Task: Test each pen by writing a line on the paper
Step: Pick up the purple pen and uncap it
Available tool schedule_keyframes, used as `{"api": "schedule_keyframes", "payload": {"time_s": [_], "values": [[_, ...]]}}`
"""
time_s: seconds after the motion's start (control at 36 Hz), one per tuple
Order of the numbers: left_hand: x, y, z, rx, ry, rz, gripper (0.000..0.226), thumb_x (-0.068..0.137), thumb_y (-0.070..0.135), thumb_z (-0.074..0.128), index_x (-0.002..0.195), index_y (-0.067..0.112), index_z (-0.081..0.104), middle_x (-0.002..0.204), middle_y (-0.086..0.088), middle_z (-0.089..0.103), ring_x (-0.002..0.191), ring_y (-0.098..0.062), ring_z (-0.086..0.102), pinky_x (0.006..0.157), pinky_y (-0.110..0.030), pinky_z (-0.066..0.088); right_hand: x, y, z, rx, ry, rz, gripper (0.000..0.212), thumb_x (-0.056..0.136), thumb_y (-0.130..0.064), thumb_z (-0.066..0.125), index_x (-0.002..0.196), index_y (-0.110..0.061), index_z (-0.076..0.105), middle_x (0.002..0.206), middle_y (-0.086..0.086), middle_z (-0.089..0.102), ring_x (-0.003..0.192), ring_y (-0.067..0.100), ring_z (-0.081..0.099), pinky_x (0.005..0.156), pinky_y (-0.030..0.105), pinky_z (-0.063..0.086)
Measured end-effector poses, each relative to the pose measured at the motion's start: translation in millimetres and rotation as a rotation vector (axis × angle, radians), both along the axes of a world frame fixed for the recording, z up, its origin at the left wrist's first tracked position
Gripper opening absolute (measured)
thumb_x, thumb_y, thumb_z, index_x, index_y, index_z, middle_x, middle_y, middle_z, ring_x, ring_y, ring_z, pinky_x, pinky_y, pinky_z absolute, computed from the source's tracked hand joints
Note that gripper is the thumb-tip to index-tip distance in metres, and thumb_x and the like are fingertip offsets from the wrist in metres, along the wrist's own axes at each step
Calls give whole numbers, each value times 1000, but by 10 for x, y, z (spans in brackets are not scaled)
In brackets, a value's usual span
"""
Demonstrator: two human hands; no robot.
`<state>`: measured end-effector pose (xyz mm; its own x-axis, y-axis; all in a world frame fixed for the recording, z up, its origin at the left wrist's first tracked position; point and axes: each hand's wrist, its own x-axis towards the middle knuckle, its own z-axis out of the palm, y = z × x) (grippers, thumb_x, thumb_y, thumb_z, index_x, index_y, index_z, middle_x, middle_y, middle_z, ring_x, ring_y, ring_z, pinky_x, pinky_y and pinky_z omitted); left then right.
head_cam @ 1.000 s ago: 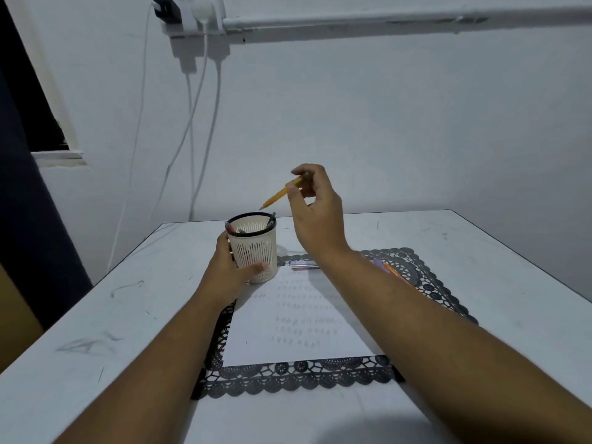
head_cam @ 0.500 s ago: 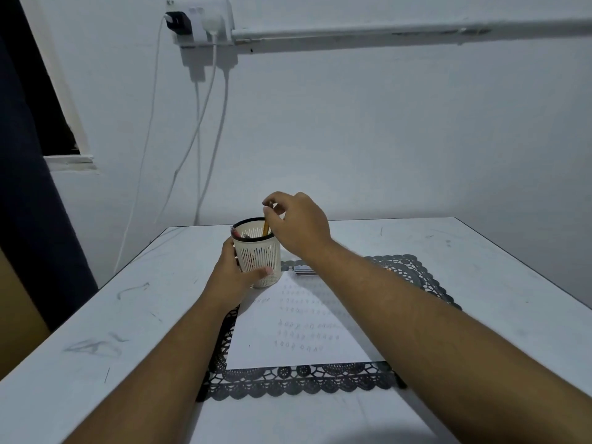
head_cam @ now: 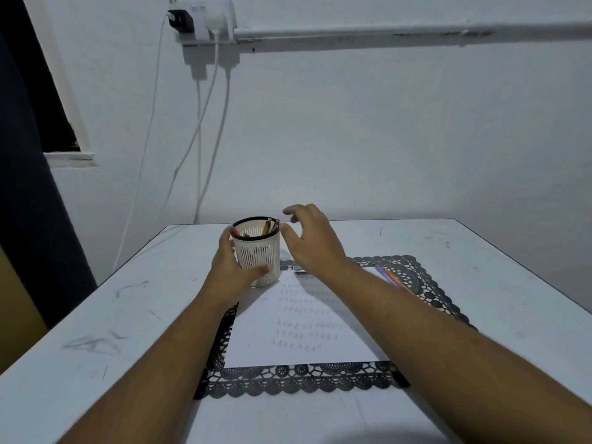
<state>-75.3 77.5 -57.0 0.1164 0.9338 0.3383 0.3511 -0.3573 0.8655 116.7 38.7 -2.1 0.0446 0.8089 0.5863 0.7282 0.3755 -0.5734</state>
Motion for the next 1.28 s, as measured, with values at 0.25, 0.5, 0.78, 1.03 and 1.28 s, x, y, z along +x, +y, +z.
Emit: {"api": "schedule_keyframes", "payload": {"time_s": [0.25, 0.5, 0.78, 1.03, 1.28], "values": [[146, -495, 399, 906, 198, 225, 38, 89, 25, 68, 120, 7, 55, 120, -9, 54, 111, -27, 45, 95, -36, 37, 449, -396, -280, -279, -114, -90, 31, 98, -32, 55, 72, -18, 47, 69, -4, 54, 65, 19, 47, 61, 34, 38], [717, -628, -23, 605, 782, 39, 40, 101, 42, 47, 65, 22, 44, 61, 3, 49, 59, -18, 49, 50, -32, 27, 564, -666, -553, -397, -531, -131, 41, 104, -37, 45, 66, -21, 42, 70, -3, 48, 71, 24, 51, 52, 30, 22], [731, -588, -152, 402, 871, -35, 41, 100, 41, 48, 66, 17, 47, 63, 1, 51, 62, -15, 49, 53, -31, 27, 614, -670, -578, -401, -463, -59, 41, 104, -38, 50, 67, -21, 42, 68, 0, 49, 67, 23, 50, 54, 32, 27], [705, -556, -158, 386, 877, -60, 40, 100, 42, 46, 66, 21, 47, 65, 4, 56, 64, -11, 51, 56, -29, 33, 1067, -700, -245, -297, -109, -404, 18, 93, -34, 64, 81, -22, 61, 83, -7, 65, 79, 22, 62, 67, 32, 45], [699, -548, -150, 376, 888, -86, 40, 102, 40, 45, 66, 23, 46, 66, 6, 55, 64, -9, 50, 56, -29, 34, 1498, -790, -152, -652, -203, -606, 21, 89, -32, 67, 90, -12, 71, 93, 5, 71, 94, 31, 68, 81, 33, 52]]}}
